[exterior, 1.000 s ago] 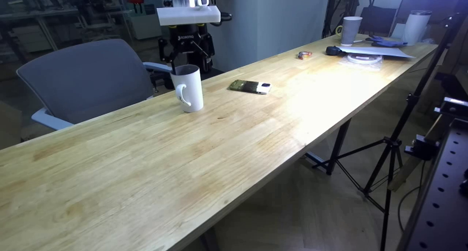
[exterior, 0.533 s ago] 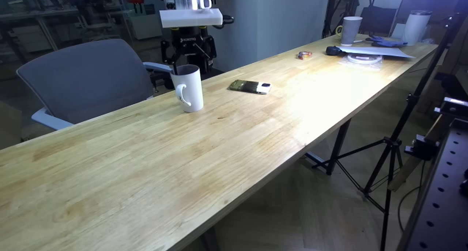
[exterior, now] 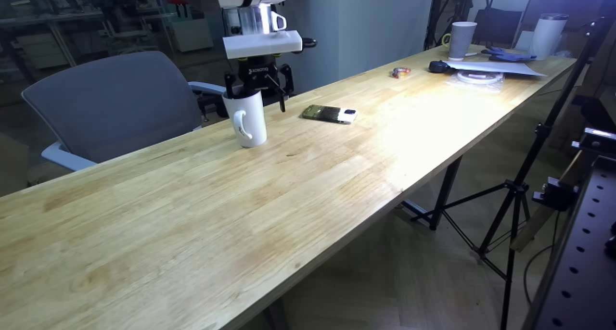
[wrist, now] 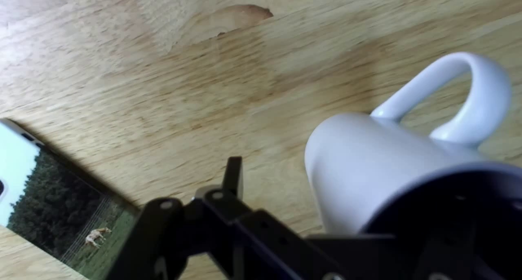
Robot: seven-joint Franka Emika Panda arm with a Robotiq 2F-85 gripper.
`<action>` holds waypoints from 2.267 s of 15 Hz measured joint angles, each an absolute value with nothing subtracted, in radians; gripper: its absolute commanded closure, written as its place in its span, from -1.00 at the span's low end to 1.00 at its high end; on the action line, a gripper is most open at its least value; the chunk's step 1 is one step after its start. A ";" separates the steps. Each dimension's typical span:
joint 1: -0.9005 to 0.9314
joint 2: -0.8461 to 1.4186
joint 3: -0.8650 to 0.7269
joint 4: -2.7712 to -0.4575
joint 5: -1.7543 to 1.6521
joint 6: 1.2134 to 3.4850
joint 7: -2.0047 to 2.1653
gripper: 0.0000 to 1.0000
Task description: Move the mug forward
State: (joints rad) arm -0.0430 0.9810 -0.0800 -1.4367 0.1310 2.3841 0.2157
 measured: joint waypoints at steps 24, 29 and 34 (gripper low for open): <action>0.004 0.981 -0.175 -1.326 0.007 2.359 0.253 0.96; 0.020 0.942 -0.179 -1.337 -0.026 2.355 0.254 0.96; 0.047 0.853 -0.179 -1.465 -0.058 2.394 0.254 0.96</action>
